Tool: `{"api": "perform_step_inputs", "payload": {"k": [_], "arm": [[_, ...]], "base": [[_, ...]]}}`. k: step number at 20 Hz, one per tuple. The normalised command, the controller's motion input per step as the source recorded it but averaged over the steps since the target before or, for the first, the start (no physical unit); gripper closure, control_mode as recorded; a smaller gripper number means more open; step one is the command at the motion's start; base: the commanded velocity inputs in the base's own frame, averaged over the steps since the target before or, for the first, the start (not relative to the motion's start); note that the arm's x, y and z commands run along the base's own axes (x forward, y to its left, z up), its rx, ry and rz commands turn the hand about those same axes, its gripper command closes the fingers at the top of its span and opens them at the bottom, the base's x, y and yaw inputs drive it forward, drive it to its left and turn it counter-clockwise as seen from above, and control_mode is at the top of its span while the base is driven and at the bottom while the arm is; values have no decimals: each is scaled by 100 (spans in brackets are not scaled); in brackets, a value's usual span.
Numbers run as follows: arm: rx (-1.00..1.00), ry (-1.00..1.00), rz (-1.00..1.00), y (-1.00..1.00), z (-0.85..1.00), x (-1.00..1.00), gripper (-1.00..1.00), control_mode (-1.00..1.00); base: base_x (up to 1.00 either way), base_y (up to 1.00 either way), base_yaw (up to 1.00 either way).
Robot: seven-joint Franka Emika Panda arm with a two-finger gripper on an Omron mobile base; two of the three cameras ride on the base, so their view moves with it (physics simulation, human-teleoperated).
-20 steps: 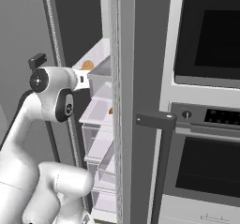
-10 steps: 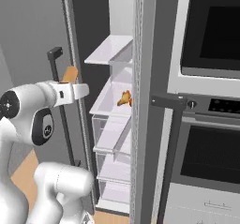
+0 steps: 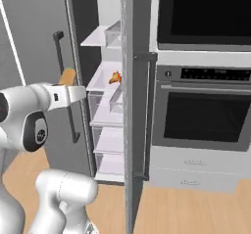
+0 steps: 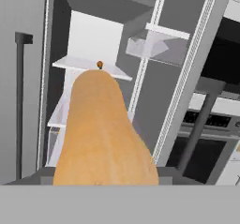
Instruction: Place one squash and one chicken drumstick in each tupperware on the nearby counter, to pack two identical lunches.
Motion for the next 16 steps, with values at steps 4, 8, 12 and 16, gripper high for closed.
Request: {"api": "perform_step_inputs", "payload": {"k": [4,8,12,16], "arm": [[0,0,0,0,0,0,100,100],[0,0,0,0,0,0,100,100],[0,0,0,0,0,0,100,100],[0,0,0,0,0,0,100,100]], "base": [[-32,-100,-35],[-3,-100,-36],[17,-100,-32],[43,-100,-28]]}}
